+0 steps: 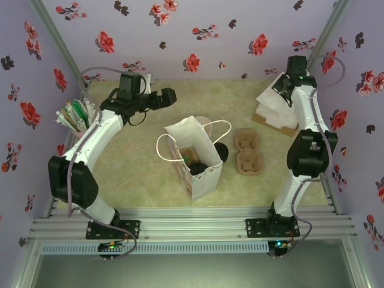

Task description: Pack the takeout coffee

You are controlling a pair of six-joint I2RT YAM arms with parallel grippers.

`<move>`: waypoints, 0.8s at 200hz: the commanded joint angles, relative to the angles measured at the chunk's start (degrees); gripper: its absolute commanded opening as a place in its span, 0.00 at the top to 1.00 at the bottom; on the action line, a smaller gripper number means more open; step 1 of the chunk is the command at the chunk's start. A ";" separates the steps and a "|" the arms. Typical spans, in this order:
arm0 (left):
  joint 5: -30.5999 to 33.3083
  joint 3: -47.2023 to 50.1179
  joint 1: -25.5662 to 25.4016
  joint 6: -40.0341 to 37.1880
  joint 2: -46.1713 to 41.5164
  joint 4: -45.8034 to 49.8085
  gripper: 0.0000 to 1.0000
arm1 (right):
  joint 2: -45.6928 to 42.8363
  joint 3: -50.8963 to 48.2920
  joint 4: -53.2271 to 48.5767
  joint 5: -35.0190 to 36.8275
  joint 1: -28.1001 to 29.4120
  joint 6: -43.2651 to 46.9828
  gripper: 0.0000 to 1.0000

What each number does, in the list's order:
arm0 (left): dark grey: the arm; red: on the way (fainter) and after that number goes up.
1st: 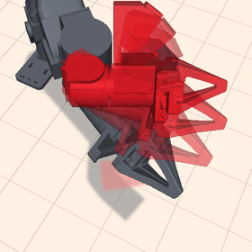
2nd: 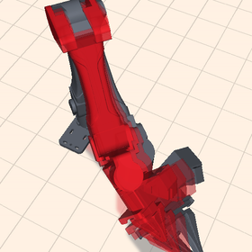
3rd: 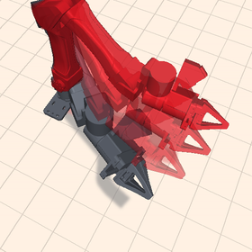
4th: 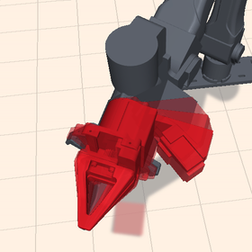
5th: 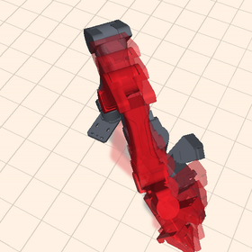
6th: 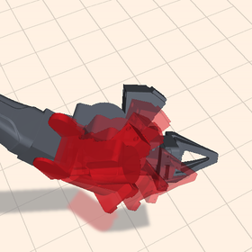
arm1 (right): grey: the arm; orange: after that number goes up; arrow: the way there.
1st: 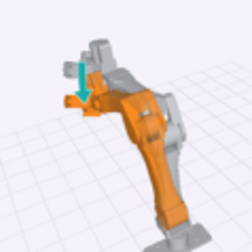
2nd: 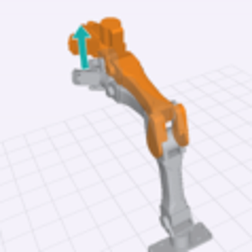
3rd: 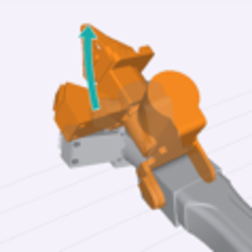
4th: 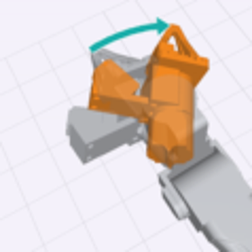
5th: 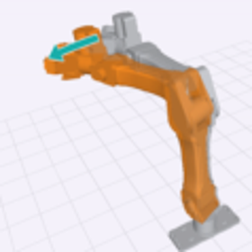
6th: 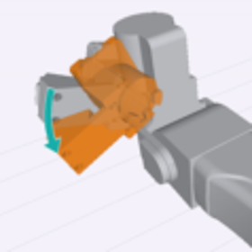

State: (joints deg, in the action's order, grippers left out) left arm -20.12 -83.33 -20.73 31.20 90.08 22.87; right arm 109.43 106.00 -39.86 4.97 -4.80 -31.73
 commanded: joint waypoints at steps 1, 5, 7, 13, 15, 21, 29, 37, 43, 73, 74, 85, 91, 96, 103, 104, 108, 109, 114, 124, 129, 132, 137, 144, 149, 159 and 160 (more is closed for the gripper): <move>0.78 2.47 -0.67 1.31 -5.07 -1.52 0.01 | -5.99 -1.42 2.18 -2.25 1.38 0.06 1.00; 0.86 2.97 -0.76 1.38 -5.87 -1.58 0.01 | -6.89 -1.62 2.15 -2.60 1.60 0.16 1.00; 0.96 3.17 -0.86 1.44 -6.28 -1.58 0.01 | -7.33 -1.77 2.09 -2.71 1.73 0.17 1.00; 1.09 3.86 -1.01 1.61 -7.83 -1.60 0.01 | -8.71 -2.25 2.15 -3.17 2.12 0.33 1.00; 1.17 4.07 -1.07 1.66 -8.37 -1.60 0.01 | -9.23 -2.43 2.15 -3.44 2.26 0.37 1.00; 1.30 4.81 -1.31 1.78 -9.76 -1.61 0.01 | -10.56 -2.81 2.24 -4.12 2.68 0.50 1.00; 1.68 5.52 -1.65 1.94 -11.65 -1.51 0.01 | -12.30 -3.20 2.09 -5.03 3.34 0.69 1.00; 2.09 6.02 -2.10 2.09 -13.47 -1.09 0.01 | -14.00 -3.57 1.86 -6.01 4.01 0.76 1.00; 2.30 6.30 -2.37 2.13 -14.73 -0.72 0.01 | -15.20 -3.89 1.65 -7.00 4.49 0.74 1.00; 3.96 6.51 -4.72 2.03 -20.23 2.31 0.01 | -21.40 -5.18 1.25 -12.06 7.11 1.15 1.00; 4.04 6.51 -4.78 2.03 -20.48 2.42 0.01 | -21.60 -5.27 1.26 -12.34 7.23 1.23 1.00; 4.92 6.73 -5.64 2.17 -22.43 3.34 0.01 | -23.72 -5.88 1.54 -14.98 8.14 1.73 1.00; 5.23 6.82 -6.18 2.18 -23.48 3.78 0.01 | -24.78 -5.98 1.33 -15.95 8.75 1.92 1.00; 5.54 6.93 -6.61 2.29 -24.19 4.12 0.01 | -25.54 -5.99 1.15 -16.51 9.25 2.14 1.00; 5.85 7.21 -7.21 2.44 -25.28 4.62 0.01 | -26.63 -5.87 0.58 -17.51 10.12 2.59 1.00; 5.96 7.21 -7.30 2.45 -25.42 4.63 0.01 | -26.77 -5.88 0.49 -17.66 10.23 2.70 1.00; 5.97 7.38 -7.62 2.54 -25.95 4.83 0.01 | -27.38 -5.67 0.00 -18.14 10.72 2.86 1.00; 6.01 7.43 -7.64 2.55 -26.11 4.87 0.01 | -27.45 -5.56 -0.07 -18.28 10.88 2.92 1.00; 5.97 7.70 -7.96 2.69 -26.72 4.92 0.01 | -28.25 -5.45 -0.45 -18.84 11.53 3.11 1.00; 6.02 8.48 -8.72 2.89 -28.22 4.91 0.01 | -29.63 -5.37 -0.99 -20.69 13.02 3.51 1.00; 6.01 8.97 -8.96 3.03 -28.96 4.91 0.01 | -30.37 -5.28 -1.33 -21.69 13.77 3.72 1.00; 6.04 9.35 -9.19 3.11 -29.44 4.90 0.01 | -30.84 -5.20 -1.50 -22.44 14.20 3.69 1.00; 5.99 9.83 -9.53 3.25 -30.26 4.73 0.01 | -31.54 -5.19 -1.67 -23.46 15.16 3.80 1.00; 6.06 10.66 -9.76 3.48 -31.50 4.56 0.01 | -32.41 -5.27 -1.85 -24.73 16.33 3.98 1.00; 6.33 11.20 -9.90 3.83 -32.36 4.55 0.01 | -33.05 -5.25 -1.97 -25.71 17.45 4.00 1.00; 6.86 12.10 -10.03 4.31 -34.16 4.70 0.01 | -34.13 -5.27 -2.17 -27.71 19.44 3.94 1.00; 6.94 12.21 -10.03 4.31 -34.35 4.76 0.01 | -34.20 -5.27 -2.21 -27.85 19.63 3.94 1.00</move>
State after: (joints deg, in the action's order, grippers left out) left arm -15.00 -73.41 -30.09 33.82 59.51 26.33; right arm 78.32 100.84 -40.25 -15.75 11.31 -29.50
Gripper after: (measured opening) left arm 0.992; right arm 0.064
